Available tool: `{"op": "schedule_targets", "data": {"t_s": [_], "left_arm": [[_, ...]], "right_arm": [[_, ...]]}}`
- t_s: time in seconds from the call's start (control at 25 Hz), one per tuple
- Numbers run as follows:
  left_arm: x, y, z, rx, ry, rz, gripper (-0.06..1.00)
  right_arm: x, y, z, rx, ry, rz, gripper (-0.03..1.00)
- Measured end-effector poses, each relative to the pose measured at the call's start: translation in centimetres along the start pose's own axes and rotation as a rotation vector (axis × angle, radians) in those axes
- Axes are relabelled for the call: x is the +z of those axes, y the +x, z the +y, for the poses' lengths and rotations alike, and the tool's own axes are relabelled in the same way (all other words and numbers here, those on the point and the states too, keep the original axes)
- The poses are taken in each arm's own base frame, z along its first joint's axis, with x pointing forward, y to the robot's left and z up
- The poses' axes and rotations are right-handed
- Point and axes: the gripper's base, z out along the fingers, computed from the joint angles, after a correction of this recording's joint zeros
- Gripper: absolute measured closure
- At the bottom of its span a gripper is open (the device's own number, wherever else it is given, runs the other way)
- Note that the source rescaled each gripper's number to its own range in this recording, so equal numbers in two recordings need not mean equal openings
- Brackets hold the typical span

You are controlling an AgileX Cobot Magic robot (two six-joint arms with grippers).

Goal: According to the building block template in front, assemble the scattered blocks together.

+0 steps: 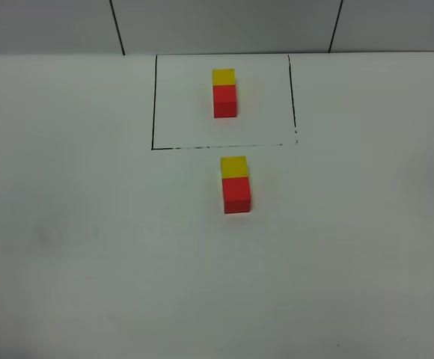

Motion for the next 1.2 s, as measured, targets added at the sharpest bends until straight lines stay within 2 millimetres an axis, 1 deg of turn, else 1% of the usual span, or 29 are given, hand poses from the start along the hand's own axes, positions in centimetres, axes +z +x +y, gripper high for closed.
{"op": "schedule_targets", "data": {"t_s": [0.16,0.24,0.64,1.2], "left_arm": [[0.0,0.0,0.0,0.0,0.0,0.0,0.24],[0.0,0.0,0.0,0.0,0.0,0.0,0.24],[0.0,0.0,0.0,0.0,0.0,0.002,0.24],[0.0,0.0,0.0,0.0,0.0,0.002,0.24]], "right_arm": [[-1.2,0.8,-0.3,0.004,-0.017,-0.083,0.14],[-1.5,1.0,-0.3,0.005,-0.021,-0.1,0.15],[-1.5,1.0,-0.3,0.005,-0.018,-0.102,0.18],[-1.5,1.0,-0.3,0.01,-0.009,-0.104,0.18]]}}
